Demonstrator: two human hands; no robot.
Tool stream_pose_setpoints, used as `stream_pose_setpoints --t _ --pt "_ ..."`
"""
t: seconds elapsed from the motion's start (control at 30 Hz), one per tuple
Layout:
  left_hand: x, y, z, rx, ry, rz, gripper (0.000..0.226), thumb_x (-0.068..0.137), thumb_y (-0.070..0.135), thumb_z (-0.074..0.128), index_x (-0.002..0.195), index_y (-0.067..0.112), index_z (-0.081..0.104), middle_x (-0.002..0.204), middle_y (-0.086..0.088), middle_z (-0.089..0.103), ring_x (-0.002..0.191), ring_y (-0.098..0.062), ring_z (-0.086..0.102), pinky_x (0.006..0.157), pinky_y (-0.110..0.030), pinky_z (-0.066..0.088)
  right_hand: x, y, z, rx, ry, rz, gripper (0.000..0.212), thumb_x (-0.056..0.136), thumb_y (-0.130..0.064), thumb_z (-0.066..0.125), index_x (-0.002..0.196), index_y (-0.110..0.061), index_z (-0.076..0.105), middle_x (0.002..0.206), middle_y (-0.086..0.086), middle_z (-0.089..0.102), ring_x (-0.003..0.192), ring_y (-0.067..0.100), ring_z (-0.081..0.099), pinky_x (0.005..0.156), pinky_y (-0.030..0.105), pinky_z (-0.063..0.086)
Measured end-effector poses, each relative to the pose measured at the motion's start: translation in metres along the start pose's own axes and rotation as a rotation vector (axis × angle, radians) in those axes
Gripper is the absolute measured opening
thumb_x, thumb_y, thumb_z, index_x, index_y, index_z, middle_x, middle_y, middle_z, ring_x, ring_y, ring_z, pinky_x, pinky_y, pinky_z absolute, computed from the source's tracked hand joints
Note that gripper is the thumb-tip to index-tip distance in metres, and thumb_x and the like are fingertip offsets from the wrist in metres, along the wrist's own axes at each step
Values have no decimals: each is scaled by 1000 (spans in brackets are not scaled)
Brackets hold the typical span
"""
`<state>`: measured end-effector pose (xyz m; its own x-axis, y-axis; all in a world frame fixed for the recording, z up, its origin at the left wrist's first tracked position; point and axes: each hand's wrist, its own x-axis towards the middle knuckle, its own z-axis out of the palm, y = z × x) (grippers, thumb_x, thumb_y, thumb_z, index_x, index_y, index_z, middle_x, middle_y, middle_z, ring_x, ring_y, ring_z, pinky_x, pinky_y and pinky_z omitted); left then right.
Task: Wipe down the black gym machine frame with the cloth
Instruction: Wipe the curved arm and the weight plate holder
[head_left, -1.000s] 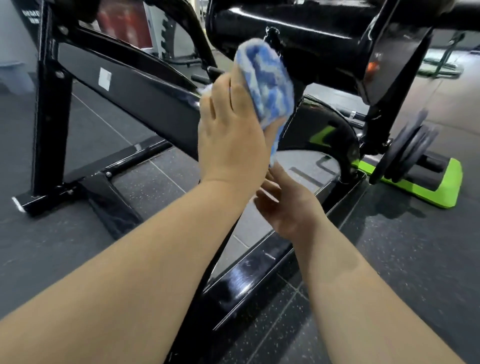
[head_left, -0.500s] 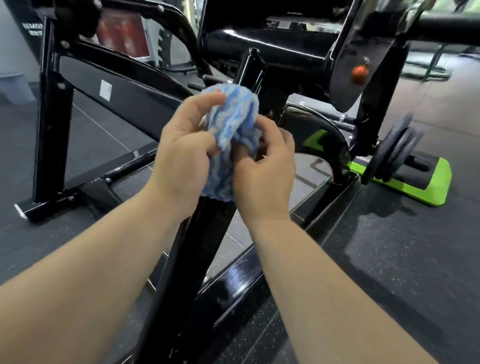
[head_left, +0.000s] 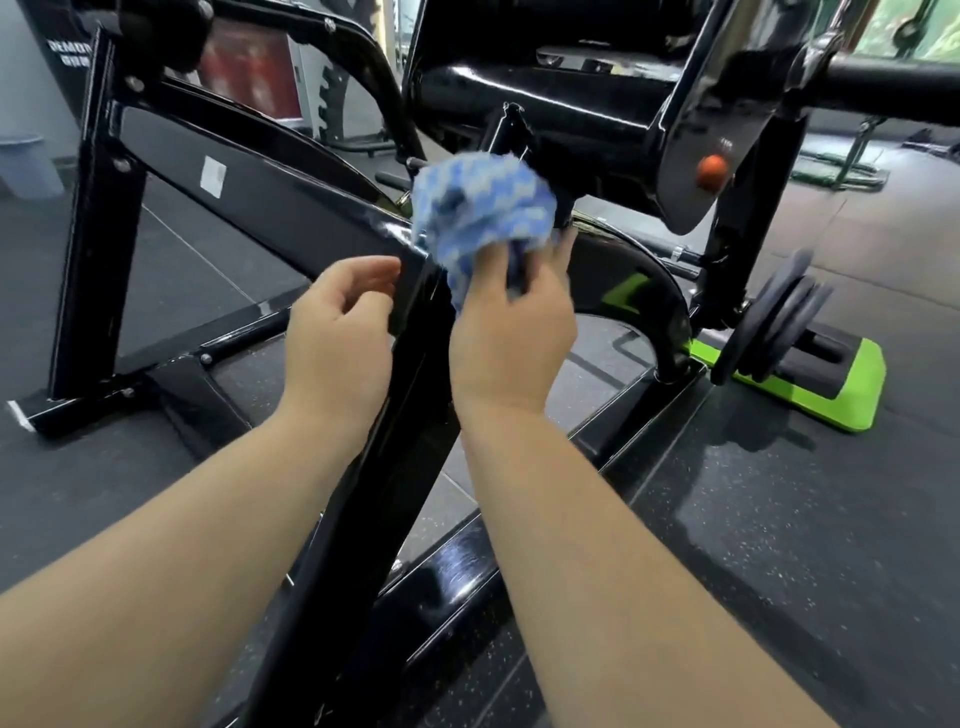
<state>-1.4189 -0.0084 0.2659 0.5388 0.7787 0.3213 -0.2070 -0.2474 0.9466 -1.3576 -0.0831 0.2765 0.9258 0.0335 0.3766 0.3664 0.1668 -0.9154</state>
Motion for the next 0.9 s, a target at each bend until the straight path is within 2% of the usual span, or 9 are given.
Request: stream_pose_setpoints --t 0.07,0.13,0.27,0.37,0.5,0.57,0.7,0.8,0.9 --pt "1 0 -2 -23 30 -18 35 88 2 47 87 30 67 93 10 71 90 -3 65 83 -23 49 11 -9 10 58 47 -55 39 96 -26 57 134 -14 57 157 -5 28 133 -13 21 101 -1 25" --pt "-1 12 1 -125 7 -30 31 90 -1 45 87 21 67 89 4 72 84 -6 67 75 -20 51 1 4 6 -31 61 -168 36 97 -20 55 131 -10 60 154 0 33 141 1 24 111 13 26" --pt "-18 30 6 -420 -167 -94 19 99 11 46 95 13 64 91 -3 73 86 -17 70 76 -28 57 -35 43 -22 -251 -137 -311 32 90 -10 55 118 -13 70 145 -6 42 139 4 32 110 13 28" --pt "-27 29 4 -223 -231 29 14 87 7 66 92 21 64 75 10 69 70 -4 66 65 -20 54 -27 35 -29 -218 -167 -271 31 87 -10 61 115 -15 71 141 0 52 131 12 47 105 32 43" --pt "15 38 5 -135 44 53 19 74 7 68 81 25 65 72 3 67 66 -13 62 67 -36 55 -27 3 -43 -116 -193 -302 38 85 -9 61 122 -18 57 129 3 54 121 8 50 99 25 47" --pt "43 48 8 -31 136 79 10 74 15 62 78 23 66 70 7 66 64 -11 60 66 -36 54 -17 -13 -40 -84 -123 -159 37 84 -16 59 121 -19 56 123 -1 57 113 6 54 93 18 47" --pt "60 66 32 332 -255 69 35 97 18 38 63 24 41 60 9 41 62 -13 46 61 -26 41 23 -31 -20 -216 -49 203 44 77 -53 53 103 -19 63 96 -4 62 91 19 57 91 43 47" --pt "68 70 24 539 -460 44 25 102 15 30 90 20 52 91 -8 53 91 -24 46 75 -32 39 29 -36 -10 -319 -75 295 47 89 -54 45 109 -14 62 97 -1 59 91 21 55 90 40 45" --pt "80 66 17 590 -564 38 18 98 17 36 107 18 52 92 -7 57 74 -20 49 60 -27 38 25 -43 -2 -391 -106 304 62 89 -65 36 109 -11 59 90 -3 56 82 18 53 73 33 44"
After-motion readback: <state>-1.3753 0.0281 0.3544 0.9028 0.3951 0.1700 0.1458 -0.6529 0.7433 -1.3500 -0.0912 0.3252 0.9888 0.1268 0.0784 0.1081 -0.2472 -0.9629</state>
